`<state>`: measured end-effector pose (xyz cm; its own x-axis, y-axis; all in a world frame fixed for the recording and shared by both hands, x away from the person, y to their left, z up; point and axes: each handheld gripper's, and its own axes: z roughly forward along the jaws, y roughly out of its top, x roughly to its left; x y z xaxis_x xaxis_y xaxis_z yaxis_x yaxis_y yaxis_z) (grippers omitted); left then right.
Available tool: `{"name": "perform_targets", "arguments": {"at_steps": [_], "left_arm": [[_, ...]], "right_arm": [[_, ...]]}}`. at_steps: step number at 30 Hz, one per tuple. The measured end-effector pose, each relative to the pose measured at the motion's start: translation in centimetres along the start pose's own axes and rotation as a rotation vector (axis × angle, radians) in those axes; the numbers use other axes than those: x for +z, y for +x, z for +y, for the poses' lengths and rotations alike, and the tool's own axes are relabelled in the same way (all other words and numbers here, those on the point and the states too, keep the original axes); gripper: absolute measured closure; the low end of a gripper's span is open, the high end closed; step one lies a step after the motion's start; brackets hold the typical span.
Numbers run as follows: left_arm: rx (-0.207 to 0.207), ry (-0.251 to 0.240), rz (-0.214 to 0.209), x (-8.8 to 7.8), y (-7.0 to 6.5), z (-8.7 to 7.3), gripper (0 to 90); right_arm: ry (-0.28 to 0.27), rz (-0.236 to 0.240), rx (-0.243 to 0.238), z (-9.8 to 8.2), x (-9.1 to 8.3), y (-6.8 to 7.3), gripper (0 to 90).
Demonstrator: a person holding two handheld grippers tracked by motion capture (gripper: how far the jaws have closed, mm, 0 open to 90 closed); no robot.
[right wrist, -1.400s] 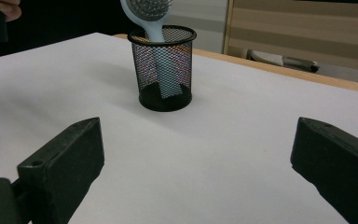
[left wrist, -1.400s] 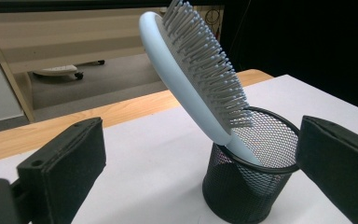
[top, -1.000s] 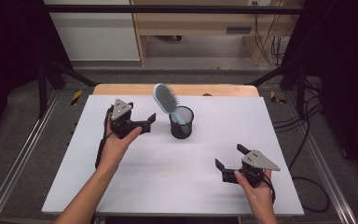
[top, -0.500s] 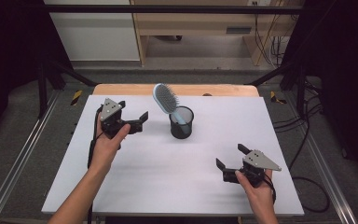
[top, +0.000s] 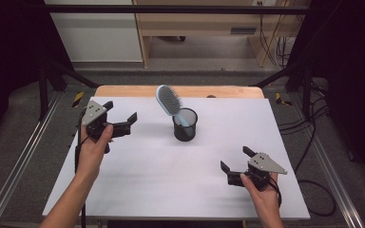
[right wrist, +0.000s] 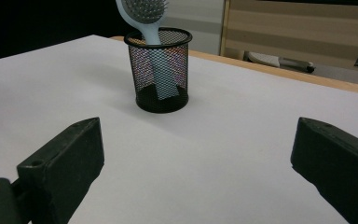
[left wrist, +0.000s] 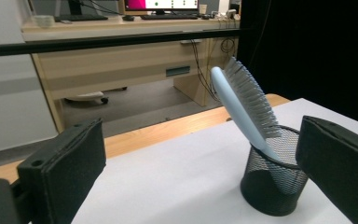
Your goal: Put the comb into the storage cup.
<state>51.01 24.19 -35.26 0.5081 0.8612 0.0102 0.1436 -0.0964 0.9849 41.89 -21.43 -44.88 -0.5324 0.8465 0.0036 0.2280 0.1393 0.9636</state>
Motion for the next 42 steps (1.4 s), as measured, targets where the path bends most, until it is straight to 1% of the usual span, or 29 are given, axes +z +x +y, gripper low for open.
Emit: {"name": "perform_targets", "arguments": {"at_steps": [1,3,5,10,17,18,22,25,30,32,37,42], "left_arm": [[0.005,-0.002,0.010,-0.3,0.2,0.1,1.6],[0.005,-0.010,0.015,-1.0,0.6,0.1,1.5],[0.012,-0.017,0.033,-1.7,1.0,0.1,1.3],[0.018,-0.032,0.050,-3.2,2.1,-0.5,1.3],[-0.007,-0.053,0.080,-5.1,3.6,-1.8,1.3],[-0.014,-0.055,0.076,-5.3,3.8,-2.0,1.4],[-0.027,-0.075,0.082,-6.3,4.4,-2.8,1.4],[-0.030,-0.079,0.086,-6.9,4.7,-3.3,1.5],[-0.020,-0.094,0.090,-7.7,5.2,-4.2,1.5],[-0.029,-0.099,0.090,-8.0,5.3,-4.7,1.4],[-0.038,-0.097,0.105,-8.9,5.4,-6.2,1.4],[-0.063,-0.091,0.111,-9.5,5.4,-7.4,1.4]], "right_arm": [[0.000,0.000,0.001,0.0,0.0,0.0,2.9],[-0.003,-0.002,0.004,0.0,0.0,0.0,2.9],[-0.004,-0.003,0.002,0.0,0.0,-0.1,2.9],[-0.001,-0.003,0.002,0.0,0.0,-0.1,2.9],[-0.001,-0.007,0.004,0.0,-0.1,-0.1,2.9],[-0.001,-0.007,0.002,0.0,-0.1,-0.2,2.9],[-0.002,-0.008,0.003,0.0,-0.1,-0.2,2.9],[-0.002,-0.010,0.003,0.0,-0.1,-0.2,2.9],[-0.005,-0.009,0.000,0.0,-0.2,-0.3,2.9],[-0.004,-0.007,0.001,0.0,-0.2,-0.3,2.9],[-0.008,-0.010,0.006,0.0,-0.3,-0.4,2.9],[-0.012,-0.019,0.006,0.0,-0.4,-0.6,2.9]]}}
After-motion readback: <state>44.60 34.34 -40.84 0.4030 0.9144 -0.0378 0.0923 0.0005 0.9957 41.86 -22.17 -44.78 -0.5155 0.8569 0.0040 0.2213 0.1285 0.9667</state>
